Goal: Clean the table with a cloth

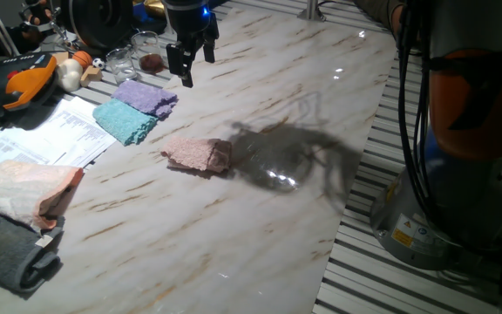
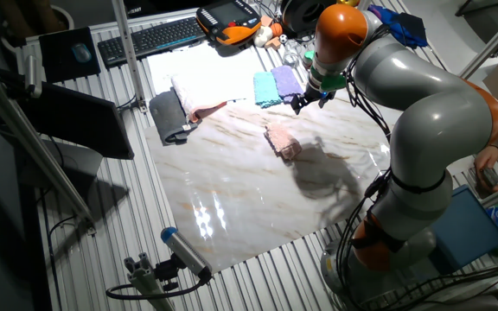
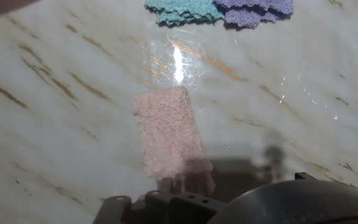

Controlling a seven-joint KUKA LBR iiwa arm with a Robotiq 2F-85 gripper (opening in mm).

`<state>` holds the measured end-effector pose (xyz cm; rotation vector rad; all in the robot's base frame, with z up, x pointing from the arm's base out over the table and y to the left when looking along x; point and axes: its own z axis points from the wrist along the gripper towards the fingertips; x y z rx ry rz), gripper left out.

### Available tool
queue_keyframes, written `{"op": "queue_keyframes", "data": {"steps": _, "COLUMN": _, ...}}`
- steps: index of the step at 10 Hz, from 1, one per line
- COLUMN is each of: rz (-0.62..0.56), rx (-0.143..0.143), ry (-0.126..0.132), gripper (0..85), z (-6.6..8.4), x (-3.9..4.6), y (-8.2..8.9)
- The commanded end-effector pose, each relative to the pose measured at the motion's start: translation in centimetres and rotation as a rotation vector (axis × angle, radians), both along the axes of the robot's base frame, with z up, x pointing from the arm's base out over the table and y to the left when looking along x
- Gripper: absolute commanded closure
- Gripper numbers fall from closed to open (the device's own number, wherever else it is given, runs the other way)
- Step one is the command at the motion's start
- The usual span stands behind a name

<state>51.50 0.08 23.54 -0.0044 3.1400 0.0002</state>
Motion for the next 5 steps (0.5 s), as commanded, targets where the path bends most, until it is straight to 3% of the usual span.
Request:
{"op": "queue_keyframes", "data": {"steps": 1, "rz": 0.102, "rx": -0.007, "ry": 0.183, "gripper": 85.0, "z": 0.03, "x": -0.01, "y": -0.01}}
{"op": "queue_keyframes", "data": {"steps": 5, "rz": 0.11, "rx": -0.005, "ry": 0.18, "gripper": 85.0, "z": 0.03, "x": -0.01, "y": -0.01}}
